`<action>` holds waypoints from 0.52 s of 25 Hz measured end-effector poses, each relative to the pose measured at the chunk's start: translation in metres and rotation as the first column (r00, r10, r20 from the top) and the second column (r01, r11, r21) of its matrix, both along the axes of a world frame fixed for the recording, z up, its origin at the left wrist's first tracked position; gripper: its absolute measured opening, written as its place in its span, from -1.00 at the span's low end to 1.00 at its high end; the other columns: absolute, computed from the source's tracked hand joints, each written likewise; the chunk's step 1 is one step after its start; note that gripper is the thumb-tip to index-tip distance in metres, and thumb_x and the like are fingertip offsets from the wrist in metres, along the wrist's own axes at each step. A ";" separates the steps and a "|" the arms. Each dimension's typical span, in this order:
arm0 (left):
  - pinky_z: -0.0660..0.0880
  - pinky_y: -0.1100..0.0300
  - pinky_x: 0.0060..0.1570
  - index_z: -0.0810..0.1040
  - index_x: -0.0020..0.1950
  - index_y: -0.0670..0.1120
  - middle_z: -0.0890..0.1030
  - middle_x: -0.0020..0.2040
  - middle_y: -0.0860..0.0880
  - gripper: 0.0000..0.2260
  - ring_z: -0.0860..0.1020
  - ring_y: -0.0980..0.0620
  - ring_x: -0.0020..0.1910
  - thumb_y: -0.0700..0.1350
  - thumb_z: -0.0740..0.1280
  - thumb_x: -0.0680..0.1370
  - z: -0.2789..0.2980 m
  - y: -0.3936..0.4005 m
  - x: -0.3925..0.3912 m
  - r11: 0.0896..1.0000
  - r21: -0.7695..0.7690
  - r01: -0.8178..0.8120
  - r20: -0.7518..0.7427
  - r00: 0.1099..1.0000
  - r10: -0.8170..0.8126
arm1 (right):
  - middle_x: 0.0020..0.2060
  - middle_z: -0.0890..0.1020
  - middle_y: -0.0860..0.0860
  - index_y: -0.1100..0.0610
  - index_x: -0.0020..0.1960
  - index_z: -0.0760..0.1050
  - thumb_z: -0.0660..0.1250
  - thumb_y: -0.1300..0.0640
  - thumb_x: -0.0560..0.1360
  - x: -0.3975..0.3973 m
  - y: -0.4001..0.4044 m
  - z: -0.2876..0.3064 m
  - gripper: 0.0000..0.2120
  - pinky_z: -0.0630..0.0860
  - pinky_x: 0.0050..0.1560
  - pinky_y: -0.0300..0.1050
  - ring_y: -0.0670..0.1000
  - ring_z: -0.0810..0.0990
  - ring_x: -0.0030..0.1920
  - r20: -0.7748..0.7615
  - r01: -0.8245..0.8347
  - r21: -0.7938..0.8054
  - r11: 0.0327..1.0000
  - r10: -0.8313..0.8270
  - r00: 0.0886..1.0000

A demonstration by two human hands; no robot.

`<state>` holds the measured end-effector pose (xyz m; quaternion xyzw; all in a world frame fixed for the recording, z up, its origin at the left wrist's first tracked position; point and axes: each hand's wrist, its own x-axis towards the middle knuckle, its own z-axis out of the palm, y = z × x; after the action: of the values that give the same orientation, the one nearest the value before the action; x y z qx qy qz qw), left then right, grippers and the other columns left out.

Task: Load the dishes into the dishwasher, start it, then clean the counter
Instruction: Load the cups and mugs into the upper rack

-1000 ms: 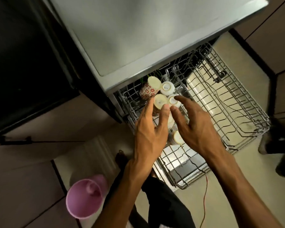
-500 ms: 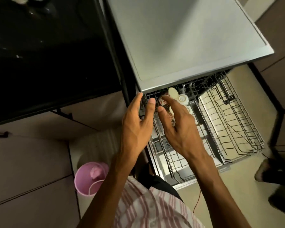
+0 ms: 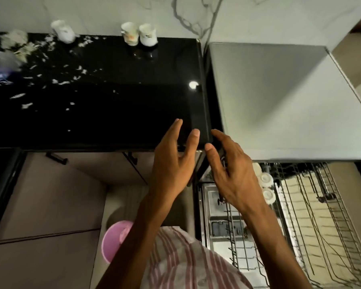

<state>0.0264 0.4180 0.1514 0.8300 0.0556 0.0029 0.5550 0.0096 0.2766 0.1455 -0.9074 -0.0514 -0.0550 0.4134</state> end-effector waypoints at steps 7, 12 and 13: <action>0.23 0.32 0.33 0.24 0.52 0.02 0.28 0.51 0.05 -0.41 0.24 0.19 0.45 0.23 0.15 0.54 0.012 0.056 0.031 0.991 -0.029 -0.134 0.073 0.988 0.136 | 0.40 0.42 -0.06 -0.05 0.48 0.27 0.09 -0.22 0.62 0.045 0.054 0.004 -0.51 0.50 0.27 0.07 -0.04 0.44 0.37 0.005 -0.166 0.007 0.986 0.166 0.986; 0.23 0.33 0.33 0.24 0.53 0.01 0.29 0.51 0.05 -0.44 0.25 0.18 0.45 0.20 0.16 0.57 0.014 0.088 0.049 0.981 -0.013 -0.194 0.091 0.977 0.194 | 0.39 0.44 -0.05 -0.03 0.48 0.27 0.08 -0.24 0.61 0.072 0.087 0.007 -0.48 0.49 0.27 0.06 -0.02 0.48 0.32 0.041 -0.211 -0.001 0.977 0.211 0.977; 0.22 0.34 0.32 0.24 0.53 0.01 0.29 0.51 0.05 -0.44 0.24 0.18 0.45 0.21 0.15 0.57 0.013 0.093 0.052 0.981 -0.007 -0.195 0.090 0.977 0.194 | 0.38 0.44 -0.04 -0.02 0.48 0.27 0.07 -0.24 0.61 0.076 0.093 0.008 -0.48 0.49 0.27 0.07 -0.03 0.48 0.32 0.044 -0.212 0.004 0.977 0.212 0.976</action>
<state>0.0780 0.5114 0.1648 0.8202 0.1113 0.0950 0.5530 0.0860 0.3692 0.1532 -0.8936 -0.1565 -0.0304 0.4197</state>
